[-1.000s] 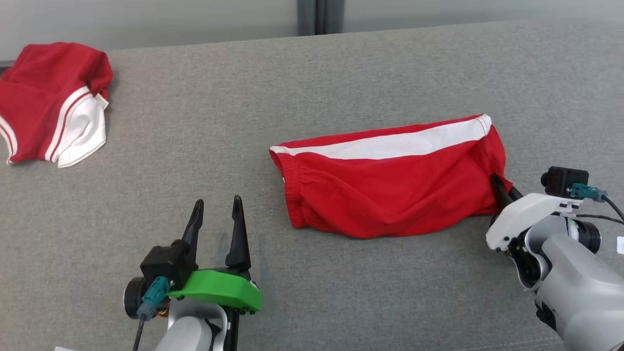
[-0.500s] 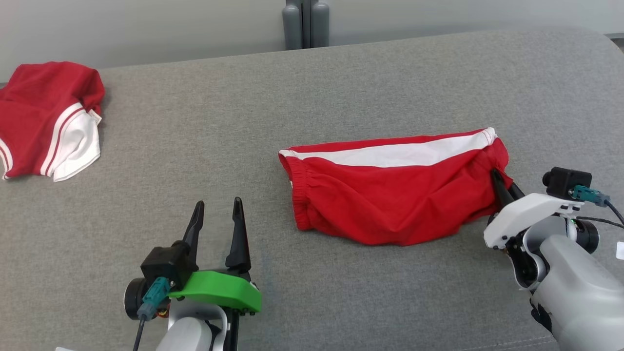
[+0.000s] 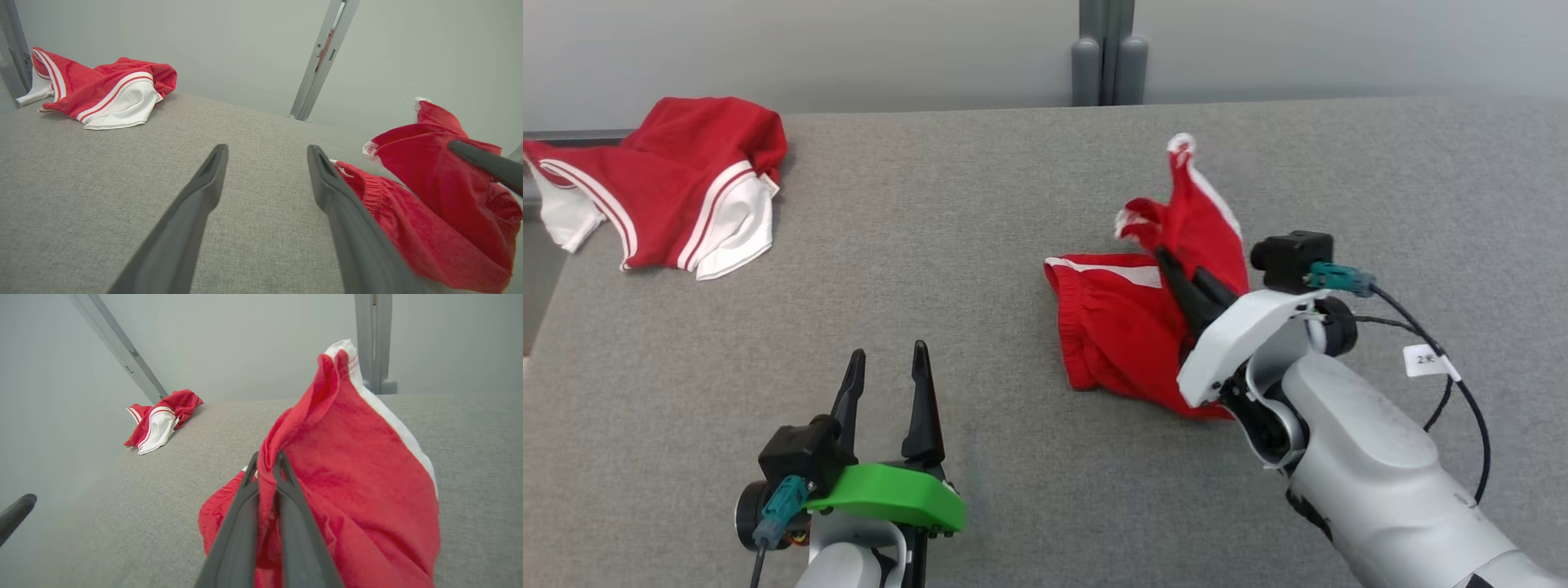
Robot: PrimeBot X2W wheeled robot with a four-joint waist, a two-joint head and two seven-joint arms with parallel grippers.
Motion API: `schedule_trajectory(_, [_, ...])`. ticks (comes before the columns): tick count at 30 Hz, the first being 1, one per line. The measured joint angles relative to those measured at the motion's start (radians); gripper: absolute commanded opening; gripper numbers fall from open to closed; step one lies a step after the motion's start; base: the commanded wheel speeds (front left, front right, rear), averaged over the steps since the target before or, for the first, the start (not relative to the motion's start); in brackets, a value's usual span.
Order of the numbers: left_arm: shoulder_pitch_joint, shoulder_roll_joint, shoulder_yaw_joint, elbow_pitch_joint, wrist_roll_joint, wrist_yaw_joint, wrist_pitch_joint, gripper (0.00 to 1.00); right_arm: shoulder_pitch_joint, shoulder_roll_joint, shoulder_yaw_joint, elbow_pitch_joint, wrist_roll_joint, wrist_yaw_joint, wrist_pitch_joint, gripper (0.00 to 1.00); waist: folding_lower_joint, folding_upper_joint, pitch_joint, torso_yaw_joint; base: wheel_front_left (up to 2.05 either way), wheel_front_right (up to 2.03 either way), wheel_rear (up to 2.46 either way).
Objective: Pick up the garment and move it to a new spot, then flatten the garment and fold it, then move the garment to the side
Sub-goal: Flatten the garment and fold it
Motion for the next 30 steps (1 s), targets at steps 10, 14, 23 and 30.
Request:
schedule_trajectory(10, [0.019, -0.007, 0.013, 0.0, 0.0, -0.005, 0.0, 1.0, 0.009, 0.029, 0.087, 0.032, 0.002, 0.0, 0.077, 0.0, 0.0, 0.0, -0.02, 0.064, 0.0, 0.0, 0.0])
schedule_trajectory(14, [0.025, -0.01, 0.015, 0.001, 0.001, -0.009, 0.0, 1.0, 0.003, 0.039, 0.118, 0.066, 0.0, 0.0, 0.074, 1.0, 0.0, 0.0, -0.02, 0.073, 0.0, 0.0, 0.0])
schedule_trajectory(23, [0.037, -0.019, 0.004, 0.015, 0.002, -0.016, 0.0, 1.0, 0.005, 0.029, 0.204, 0.017, 0.031, 0.0, 0.031, 1.0, 0.0, 0.0, -0.031, 0.059, 0.0, 0.0, 0.0])
schedule_trajectory(30, [0.045, -0.022, 0.0, 0.015, 0.002, -0.016, 0.0, 1.0, 0.003, -0.036, 0.151, -0.028, 0.037, 0.0, -0.044, 1.0, 0.0, 0.0, -0.042, 0.031, 0.0, 0.0, 0.0])
